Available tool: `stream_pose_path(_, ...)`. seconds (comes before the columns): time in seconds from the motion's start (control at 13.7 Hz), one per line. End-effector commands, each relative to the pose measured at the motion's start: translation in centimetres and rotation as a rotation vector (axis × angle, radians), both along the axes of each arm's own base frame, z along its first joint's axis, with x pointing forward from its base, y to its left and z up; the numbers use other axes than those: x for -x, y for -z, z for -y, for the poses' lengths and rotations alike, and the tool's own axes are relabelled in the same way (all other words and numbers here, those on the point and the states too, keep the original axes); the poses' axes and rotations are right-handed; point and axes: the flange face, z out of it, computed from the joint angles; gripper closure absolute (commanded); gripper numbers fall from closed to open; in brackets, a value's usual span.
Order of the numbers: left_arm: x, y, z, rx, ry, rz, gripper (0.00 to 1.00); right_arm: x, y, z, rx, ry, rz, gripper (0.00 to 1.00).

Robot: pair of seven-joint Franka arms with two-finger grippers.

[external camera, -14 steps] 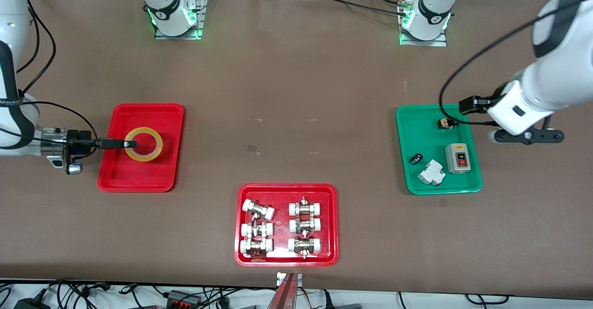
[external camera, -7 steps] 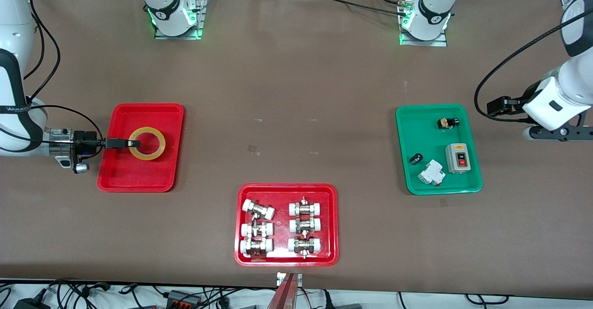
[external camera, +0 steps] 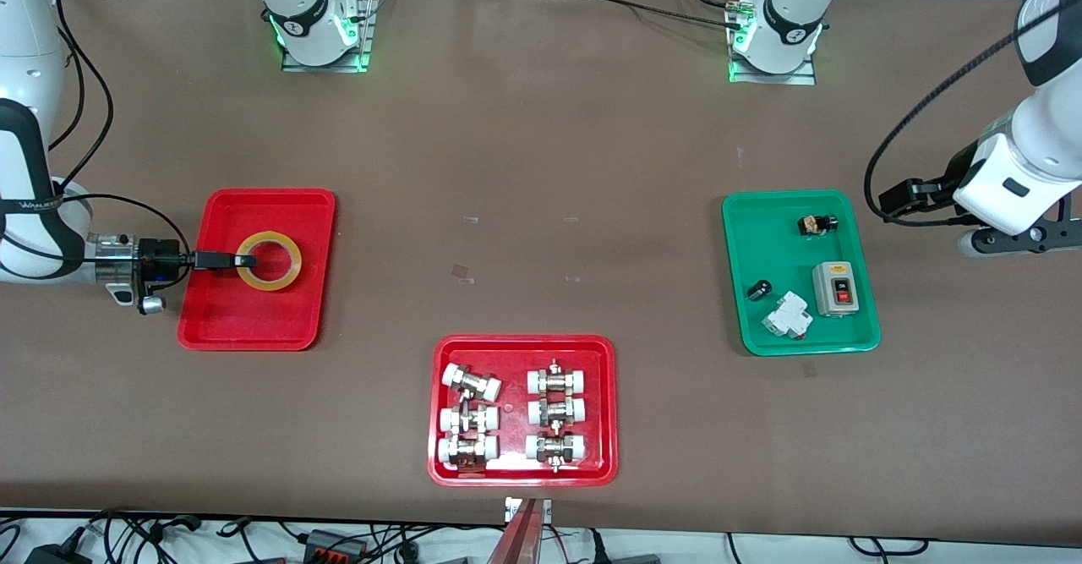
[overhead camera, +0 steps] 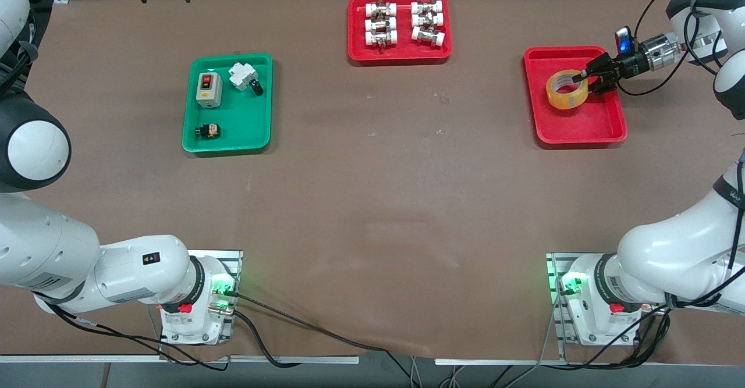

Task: Left arm passes tape to right arm into tray
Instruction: 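Open the right gripper and draw it back from the red tray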

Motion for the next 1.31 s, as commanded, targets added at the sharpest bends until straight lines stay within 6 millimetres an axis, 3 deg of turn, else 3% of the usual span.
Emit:
stream_pose_path(0.0, 0.8, -1.7, -1.2, 0.102, 0.058, 0.012, 0.0, -0.5, -0.5, -0.1, 0.075, -0.061, 0.03, 0.0)
stream_pose_path(0.07, 0.8, -1.7, -2.1, 0.114, 0.043, 0.018, 0.0, -0.7, -0.5, -0.7, 0.123, -0.109, 0.031, 0.0)
stream_pose_path(0.22, 0.8, -1.6, -2.0, 0.104, 0.048, 0.017, 0.0, -0.9, -0.9, -0.7, 0.188, -0.159, 0.042, 0.0)
stream_pose_path(0.51, 1.2, -1.7, -2.3, 0.085, 0.045, 0.01, 0.0, -2.5, -5.3, -3.4, 0.317, -0.273, 0.067, 0.0)
stream_pose_path(0.73, 1.1, -2.4, -2.3, 0.078, 0.048, 0.031, 0.0, -4.0, -10.0, -5.0, 0.46, -0.364, 0.127, 0.0)
stream_pose_path(0.95, 1.0, -2.6, -1.5, 0.079, 0.062, 0.037, 0.0, -5.1, -13.7, -5.3, 0.552, -0.365, 0.146, 0.0)
stream_pose_path(1.09, 1.1, -2.7, -1.0, 0.08, 0.077, 0.038, 0.0, -6.1, -17.1, -6.2, 0.618, -0.36, 0.172, 0.0)
stream_pose_path(1.24, 1.2, -2.7, 0.0, 0.077, 0.094, 0.037, 0.0, -7.2, -21.7, -7.8, 0.714, -0.303, 0.18, 0.0)
